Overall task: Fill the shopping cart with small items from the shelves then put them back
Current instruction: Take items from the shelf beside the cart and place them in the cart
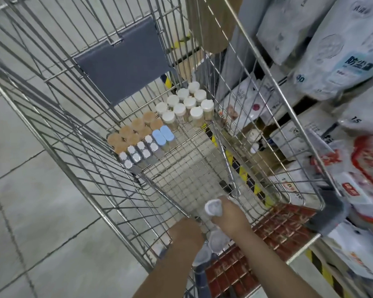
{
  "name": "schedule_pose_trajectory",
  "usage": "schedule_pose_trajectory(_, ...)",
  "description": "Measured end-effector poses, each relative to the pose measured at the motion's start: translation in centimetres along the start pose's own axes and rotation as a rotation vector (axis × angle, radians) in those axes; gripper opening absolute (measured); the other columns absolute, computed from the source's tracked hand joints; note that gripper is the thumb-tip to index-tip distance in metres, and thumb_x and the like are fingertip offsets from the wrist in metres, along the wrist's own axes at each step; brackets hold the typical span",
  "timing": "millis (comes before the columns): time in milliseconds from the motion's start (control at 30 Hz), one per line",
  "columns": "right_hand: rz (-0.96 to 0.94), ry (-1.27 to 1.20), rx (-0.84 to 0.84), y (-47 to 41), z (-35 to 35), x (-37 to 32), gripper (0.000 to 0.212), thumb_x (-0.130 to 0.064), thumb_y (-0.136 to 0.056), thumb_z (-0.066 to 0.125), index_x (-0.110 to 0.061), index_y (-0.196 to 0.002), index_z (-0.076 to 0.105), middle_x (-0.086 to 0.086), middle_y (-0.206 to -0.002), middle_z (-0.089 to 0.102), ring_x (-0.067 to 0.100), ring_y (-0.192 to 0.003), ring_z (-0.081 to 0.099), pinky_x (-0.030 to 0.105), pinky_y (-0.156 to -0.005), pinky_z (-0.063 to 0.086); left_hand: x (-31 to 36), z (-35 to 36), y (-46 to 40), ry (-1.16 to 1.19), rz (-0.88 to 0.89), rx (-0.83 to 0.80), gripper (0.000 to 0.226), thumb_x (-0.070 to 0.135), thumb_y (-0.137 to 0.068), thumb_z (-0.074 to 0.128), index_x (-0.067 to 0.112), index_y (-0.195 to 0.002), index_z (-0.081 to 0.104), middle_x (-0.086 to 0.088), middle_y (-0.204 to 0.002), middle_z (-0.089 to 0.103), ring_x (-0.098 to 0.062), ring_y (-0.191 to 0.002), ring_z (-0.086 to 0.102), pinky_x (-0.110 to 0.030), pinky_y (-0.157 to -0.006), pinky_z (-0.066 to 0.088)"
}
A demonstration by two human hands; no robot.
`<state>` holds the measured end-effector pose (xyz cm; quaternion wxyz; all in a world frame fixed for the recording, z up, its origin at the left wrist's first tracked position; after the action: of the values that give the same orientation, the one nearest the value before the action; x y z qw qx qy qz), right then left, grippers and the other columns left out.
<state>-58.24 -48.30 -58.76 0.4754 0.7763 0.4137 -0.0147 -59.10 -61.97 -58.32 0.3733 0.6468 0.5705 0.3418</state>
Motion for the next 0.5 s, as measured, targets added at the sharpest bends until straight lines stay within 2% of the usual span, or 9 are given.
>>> schedule_pose_trajectory(100, 0.003, -0.164, 0.094, 0.7, -2.3, 0.5, 0.045, -0.025, -0.081, 0.074, -0.018, -0.12, 0.051, 0.0, -0.102, 0.065, 0.02, -0.09, 0.062, 0.028, -0.069, 0.049, 0.2, 0.1, -0.3, -0.007, -0.016, -0.022, 0.042, 0.03, -0.093, 0.058, 0.011, -0.129, 0.048, -0.003, -0.119, 0.055, -0.019, -0.107, 0.058, -0.029, -0.08, 0.047)
schedule_pose_trajectory(167, -0.006, -0.252, 0.131, 1.6, -3.6, 0.7, 0.043, -0.026, -0.08, 0.075, -0.019, -0.115, 0.05, -0.002, -0.098, 0.063, 0.017, -0.087, 0.06, 0.028, -0.068, 0.047, 0.1, -0.2, -0.4, 0.011, -0.015, -0.022, 0.047, 0.03, -0.092, 0.059, 0.011, -0.132, 0.046, -0.005, -0.126, 0.055, -0.021, -0.115, 0.056, -0.03, -0.087, 0.047)
schedule_pose_trajectory(233, -0.015, -0.331, 0.175, 2.5, -5.1, 0.7, 0.047, -0.028, -0.08, 0.077, -0.017, -0.116, 0.049, -0.001, -0.101, 0.064, 0.018, -0.09, 0.061, 0.03, -0.074, 0.05, -0.3, -1.5, -0.2, 0.072, -0.031, 0.017, 0.05, 0.036, -0.088, 0.064, 0.012, -0.129, 0.048, -0.004, -0.122, 0.058, -0.021, -0.112, 0.057, -0.029, -0.087, 0.048)
schedule_pose_trajectory(300, -0.011, -0.389, 0.231, 3.7, -6.6, 0.6, 0.051, -0.024, -0.08, 0.077, -0.014, -0.12, 0.047, 0.003, -0.104, 0.065, 0.021, -0.091, 0.063, 0.03, -0.074, 0.051, -0.8, -3.3, 0.2, 0.164, -0.022, 0.09, 0.053, 0.038, -0.081, 0.071, 0.012, -0.123, 0.05, -0.002, -0.113, 0.061, -0.022, -0.105, 0.059, -0.031, -0.087, 0.049)
schedule_pose_trajectory(400, -0.024, -0.457, 0.288, 6.0, -8.6, -0.1, 0.048, -0.015, -0.081, 0.075, -0.015, -0.119, 0.046, 0.004, -0.106, 0.064, 0.022, -0.091, 0.063, 0.03, -0.071, 0.049, -1.1, -7.8, 2.1, 0.356, 0.056, 0.235, 0.051, 0.031, -0.078, 0.073, 0.012, -0.117, 0.046, -0.001, -0.099, 0.058, -0.021, -0.093, 0.058, -0.029, -0.075, 0.048)
schedule_pose_trajectory(500, -0.05, -0.518, 0.334, 8.7, -10.3, -1.3, 0.048, -0.013, -0.079, 0.076, -0.021, -0.119, 0.049, -0.003, -0.105, 0.064, 0.016, -0.093, 0.062, 0.023, -0.069, 0.048, -1.6, -12.4, 4.7, 0.573, 0.156, 0.32, 0.069, 0.024, -0.073, 0.079, 0.013, -0.129, 0.039, -0.006, -0.109, 0.059, -0.025, -0.095, 0.06, -0.032, -0.076, 0.053)
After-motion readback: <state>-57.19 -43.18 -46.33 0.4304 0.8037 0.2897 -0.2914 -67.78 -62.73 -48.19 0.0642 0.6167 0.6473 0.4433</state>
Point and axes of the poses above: each hand's wrist, its own y-axis away from the middle knuckle, its own z-axis out of the palm, x = y × z, the point moved 6 cm from there along -y, towards the middle knuckle
